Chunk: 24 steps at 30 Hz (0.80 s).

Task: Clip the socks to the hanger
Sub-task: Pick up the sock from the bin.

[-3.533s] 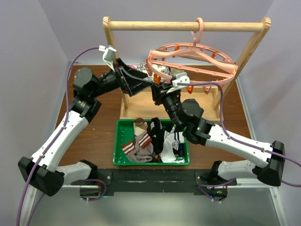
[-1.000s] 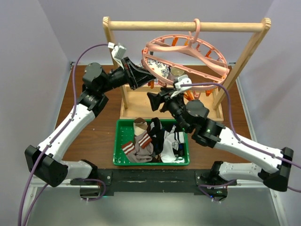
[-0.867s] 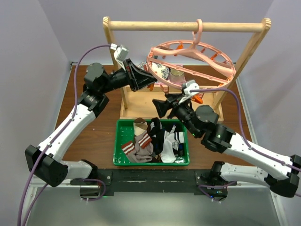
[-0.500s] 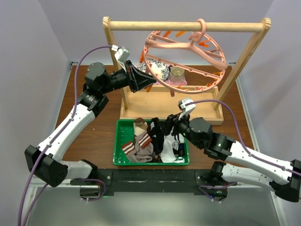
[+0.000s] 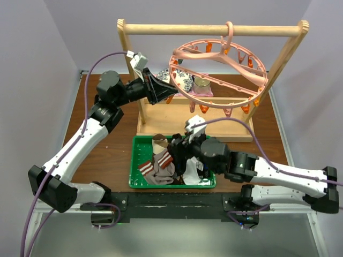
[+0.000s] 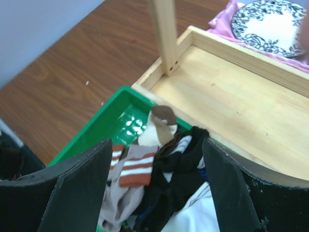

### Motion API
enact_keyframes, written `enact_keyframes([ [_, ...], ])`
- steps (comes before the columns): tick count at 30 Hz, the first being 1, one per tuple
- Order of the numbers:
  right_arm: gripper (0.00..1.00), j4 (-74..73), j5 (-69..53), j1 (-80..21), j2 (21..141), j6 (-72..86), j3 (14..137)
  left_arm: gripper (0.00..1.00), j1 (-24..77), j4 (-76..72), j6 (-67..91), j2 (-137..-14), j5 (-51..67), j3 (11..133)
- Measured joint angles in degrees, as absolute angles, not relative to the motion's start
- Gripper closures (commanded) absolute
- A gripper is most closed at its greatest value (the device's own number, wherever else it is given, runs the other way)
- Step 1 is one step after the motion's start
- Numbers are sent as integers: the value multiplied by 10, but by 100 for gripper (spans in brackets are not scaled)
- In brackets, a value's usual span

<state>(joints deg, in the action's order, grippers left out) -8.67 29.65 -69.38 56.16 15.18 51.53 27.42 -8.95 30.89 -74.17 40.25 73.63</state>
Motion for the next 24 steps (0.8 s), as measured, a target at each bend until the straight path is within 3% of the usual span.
enact_keyframes([
  [6, 20, -134, 417, -830, 617, 153, 522, 100, 274, -89, 309, -742, 402, 741],
  [18, 32, -189, 531, -843, 618, 392, 403, 100, 274, -88, 313, -742, 403, 748],
  [24, 32, -271, 557, -859, 632, 558, 389, 100, 274, -85, 315, -742, 405, 748],
])
